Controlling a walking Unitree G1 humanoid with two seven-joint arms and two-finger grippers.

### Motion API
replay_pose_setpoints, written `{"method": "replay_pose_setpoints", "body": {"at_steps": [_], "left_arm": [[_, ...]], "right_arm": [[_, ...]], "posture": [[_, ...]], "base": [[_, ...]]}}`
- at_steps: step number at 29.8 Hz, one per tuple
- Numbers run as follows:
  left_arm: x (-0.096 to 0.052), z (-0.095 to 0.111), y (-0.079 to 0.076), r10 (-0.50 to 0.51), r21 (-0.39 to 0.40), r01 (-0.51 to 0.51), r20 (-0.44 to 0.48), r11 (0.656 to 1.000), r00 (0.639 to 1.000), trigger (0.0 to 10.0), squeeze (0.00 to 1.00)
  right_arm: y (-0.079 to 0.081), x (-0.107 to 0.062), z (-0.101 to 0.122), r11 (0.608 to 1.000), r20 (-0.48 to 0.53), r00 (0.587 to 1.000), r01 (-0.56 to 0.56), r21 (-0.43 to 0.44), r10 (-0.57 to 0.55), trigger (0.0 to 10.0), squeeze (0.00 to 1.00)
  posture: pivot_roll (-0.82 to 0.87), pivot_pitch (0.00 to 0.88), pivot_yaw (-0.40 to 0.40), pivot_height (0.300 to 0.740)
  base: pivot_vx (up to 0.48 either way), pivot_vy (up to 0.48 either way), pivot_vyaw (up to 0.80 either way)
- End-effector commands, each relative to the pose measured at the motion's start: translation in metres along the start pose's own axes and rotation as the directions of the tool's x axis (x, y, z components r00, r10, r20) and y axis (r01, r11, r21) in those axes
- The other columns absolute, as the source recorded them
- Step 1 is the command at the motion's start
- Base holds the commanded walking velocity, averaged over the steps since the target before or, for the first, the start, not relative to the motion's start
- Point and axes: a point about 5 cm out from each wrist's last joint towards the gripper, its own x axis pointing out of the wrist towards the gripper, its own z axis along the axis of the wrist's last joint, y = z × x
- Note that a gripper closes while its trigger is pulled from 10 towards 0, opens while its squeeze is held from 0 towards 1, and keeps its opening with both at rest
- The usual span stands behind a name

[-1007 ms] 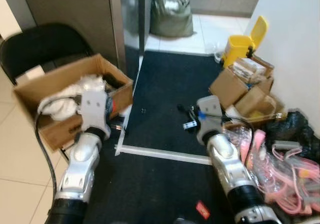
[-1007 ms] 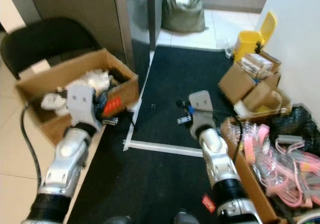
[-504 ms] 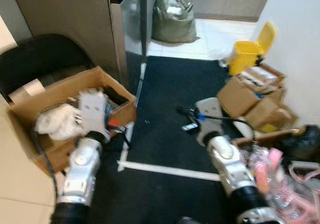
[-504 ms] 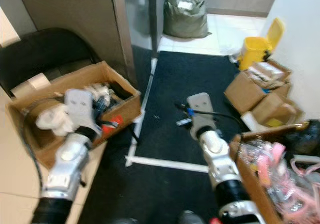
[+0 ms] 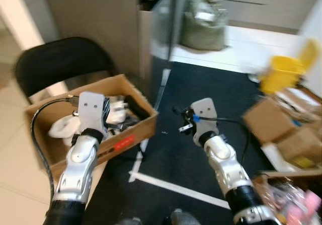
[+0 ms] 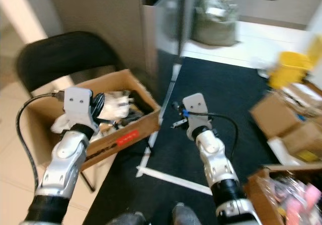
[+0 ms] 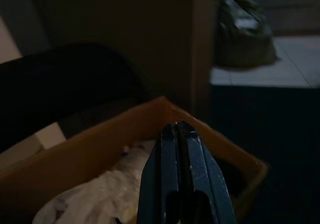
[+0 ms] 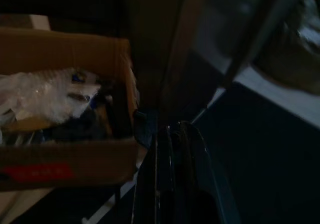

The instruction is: Picking trash to rubbish bin

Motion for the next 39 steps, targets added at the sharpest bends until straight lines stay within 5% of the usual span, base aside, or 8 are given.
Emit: {"method": "replay_pose_setpoints", "body": {"at_steps": [1, 15, 29, 32, 35, 39], "left_arm": [[-0.001, -0.002, 0.002, 0.005, 0.017, -0.005, -0.009, 1.000, 1.000, 10.0, 0.00], [0.000, -0.001, 0.004, 0.009, 0.020, -0.009, -0.006, 1.000, 1.000, 10.0, 0.00], [0.001, -0.009, 0.002, -0.014, 0.040, 0.017, -0.064, 0.999, 0.998, 10.0, 0.00], [0.004, -0.013, -0.004, -0.095, 0.035, 0.099, -0.100, 0.995, 0.990, 10.0, 0.00], [-0.003, -0.021, -0.018, -0.352, 0.004, 0.359, -0.183, 0.933, 0.918, 10.0, 0.00], [-0.011, -0.028, -0.024, -0.451, 0.004, 0.465, -0.236, 0.885, 0.861, 10.0, 0.00]], "right_arm": [[0.003, 0.001, -0.001, 1.000, 0.003, 1.000, -0.002, 0.003, 0.002, 10.0, 0.00], [0.002, 0.002, 0.000, 1.000, 0.009, 1.000, -0.002, -0.023, 0.002, 10.0, 0.00], [-0.003, 0.007, -0.001, 1.000, -0.009, 1.000, -0.006, -0.010, 0.006, 10.0, 0.00], [-0.002, 0.008, -0.003, 0.999, -0.020, 0.999, -0.034, -0.017, 0.033, 10.0, 0.00], [-0.002, 0.011, -0.010, 0.996, -0.066, 0.995, -0.079, -0.041, 0.076, 10.0, 0.00], [-0.002, 0.011, -0.016, 0.991, -0.121, 0.988, -0.110, -0.073, 0.100, 10.0, 0.00]], "posture": [[0.08, 0.000, -0.036, 0.740], [0.08, 0.001, -0.030, 0.740], [0.08, 0.002, -0.040, 0.740], [0.08, 0.003, -0.043, 0.740], [0.08, 0.006, -0.043, 0.740], [0.08, 0.013, -0.045, 0.740]], "base": [[0.382, 0.000, 0.80], [0.378, 0.000, 0.77], [0.203, 0.000, 0.00], [0.000, 0.000, 0.00], [0.000, 0.000, 0.00], [0.000, 0.000, 0.00]]}}
